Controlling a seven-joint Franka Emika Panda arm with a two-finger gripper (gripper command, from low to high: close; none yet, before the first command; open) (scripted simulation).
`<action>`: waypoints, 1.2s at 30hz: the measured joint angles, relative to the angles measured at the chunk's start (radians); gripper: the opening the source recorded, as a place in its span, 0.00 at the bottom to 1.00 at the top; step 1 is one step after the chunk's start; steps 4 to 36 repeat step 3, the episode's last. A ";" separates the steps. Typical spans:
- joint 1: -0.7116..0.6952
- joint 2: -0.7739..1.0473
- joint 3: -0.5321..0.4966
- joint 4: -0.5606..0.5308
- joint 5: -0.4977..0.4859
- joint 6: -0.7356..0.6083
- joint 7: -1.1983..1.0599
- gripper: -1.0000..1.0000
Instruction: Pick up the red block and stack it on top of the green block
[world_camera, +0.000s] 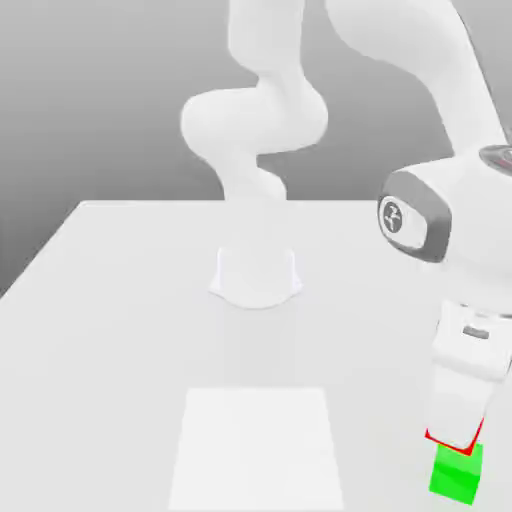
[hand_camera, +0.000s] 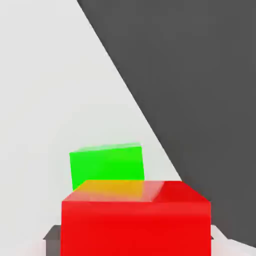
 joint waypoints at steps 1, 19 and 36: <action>0.000 0.000 0.000 0.000 0.000 0.000 0.000 1.00; 0.000 0.000 0.000 0.000 0.000 0.000 0.000 1.00; 0.000 0.000 0.000 0.000 0.000 0.000 0.000 1.00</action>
